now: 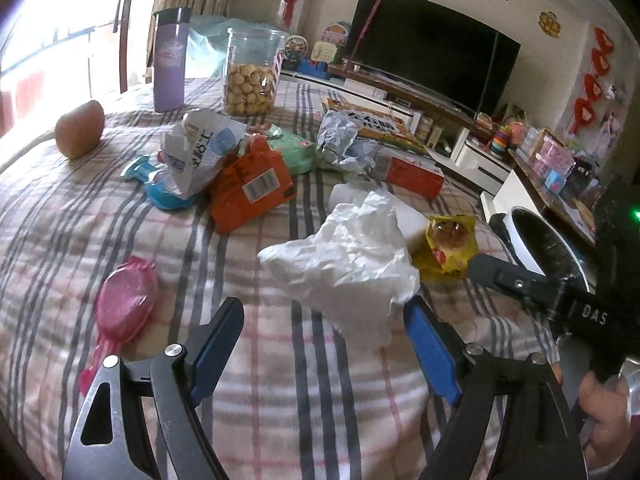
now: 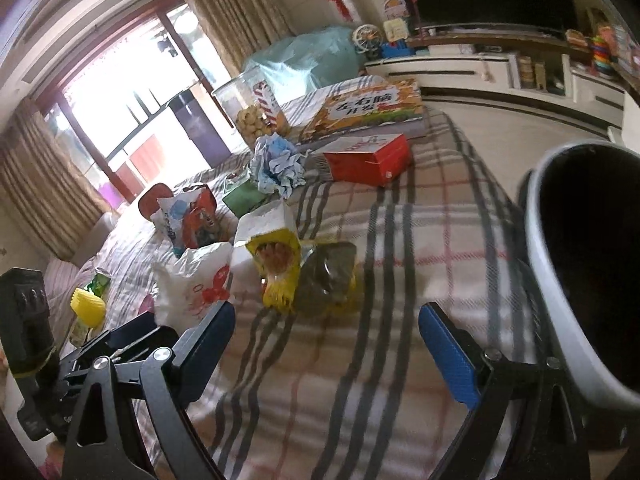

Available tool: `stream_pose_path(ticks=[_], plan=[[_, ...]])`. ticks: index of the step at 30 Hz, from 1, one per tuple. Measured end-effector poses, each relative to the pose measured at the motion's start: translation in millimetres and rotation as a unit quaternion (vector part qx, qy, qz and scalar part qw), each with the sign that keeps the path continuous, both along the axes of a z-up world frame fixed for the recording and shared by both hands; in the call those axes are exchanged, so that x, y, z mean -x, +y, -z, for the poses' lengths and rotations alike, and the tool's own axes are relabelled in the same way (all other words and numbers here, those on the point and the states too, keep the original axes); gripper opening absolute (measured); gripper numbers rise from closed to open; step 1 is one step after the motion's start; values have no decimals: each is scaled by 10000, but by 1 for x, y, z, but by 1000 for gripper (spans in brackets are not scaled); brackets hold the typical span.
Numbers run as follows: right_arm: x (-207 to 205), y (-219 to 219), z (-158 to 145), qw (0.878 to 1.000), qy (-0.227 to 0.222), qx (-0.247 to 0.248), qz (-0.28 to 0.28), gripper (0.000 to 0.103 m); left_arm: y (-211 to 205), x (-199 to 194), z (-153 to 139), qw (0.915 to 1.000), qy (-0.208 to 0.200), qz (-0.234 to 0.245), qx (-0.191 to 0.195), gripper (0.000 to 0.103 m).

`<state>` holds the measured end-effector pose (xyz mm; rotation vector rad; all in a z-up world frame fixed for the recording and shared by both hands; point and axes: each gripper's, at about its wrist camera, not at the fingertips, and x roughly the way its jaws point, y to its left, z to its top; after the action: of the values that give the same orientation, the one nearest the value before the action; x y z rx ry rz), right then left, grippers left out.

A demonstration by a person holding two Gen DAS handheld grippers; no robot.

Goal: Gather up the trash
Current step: 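Grasp the crumpled white tissue with the left tool while the right tool grasps the yellow snack packet, then carry the tissue with the left tool while the right tool carries the packet over the bin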

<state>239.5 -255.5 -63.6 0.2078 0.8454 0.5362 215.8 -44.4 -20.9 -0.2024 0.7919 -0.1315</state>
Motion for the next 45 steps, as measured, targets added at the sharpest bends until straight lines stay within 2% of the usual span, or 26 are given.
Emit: stream_pose_path(ticks=[1, 3, 4, 5, 6, 7, 8, 9, 11, 14, 24, 33, 45], plan=[[-4, 2, 1, 10000, 20, 22, -33, 93, -1, -4, 2, 10000, 0, 36, 7, 81], [-12, 7, 4, 9999, 74, 67, -114, 84, -3, -12, 7, 9999, 38, 126, 25, 80], [-15, 9, 6, 9998, 130, 72, -163, 74, -4, -15, 9, 9998, 61, 173, 42, 76], [-19, 12, 10, 9995, 208, 93, -204, 66, -5, -17, 11, 9997, 77, 226, 66, 67], [-21, 14, 12, 9994, 242, 112, -242, 64, -6, -19, 12, 9994, 103, 309, 108, 62], [-20, 16, 12, 9993, 208, 112, -289, 57, -8, -22, 14, 9990, 132, 392, 140, 53], [-19, 17, 12, 9992, 188, 99, -339, 45, -9, -24, 15, 9989, 149, 426, 136, 39], [-18, 18, 11, 9990, 187, 99, -384, 41, -10, -26, 17, 9986, 188, 485, 134, 37], [-15, 19, 12, 9989, 194, 151, -398, 12, -10, -28, 16, 9986, 142, 488, 118, 32], [-10, 14, 12, 9990, 246, 15, -382, 9, -9, -25, 13, 9987, 64, 486, 134, 28], [22, -9, -7, 9996, 26, -192, -212, 8, -15, 7, 8, 9978, -37, 618, 241, 27], [48, -46, -19, 9993, -103, -336, 151, 8, -44, 25, -5, 9942, -177, 1021, 280, 27], [66, -105, -32, 9959, -259, -442, 742, 8, -91, 21, -12, 9883, -276, 1483, 218, 27]])
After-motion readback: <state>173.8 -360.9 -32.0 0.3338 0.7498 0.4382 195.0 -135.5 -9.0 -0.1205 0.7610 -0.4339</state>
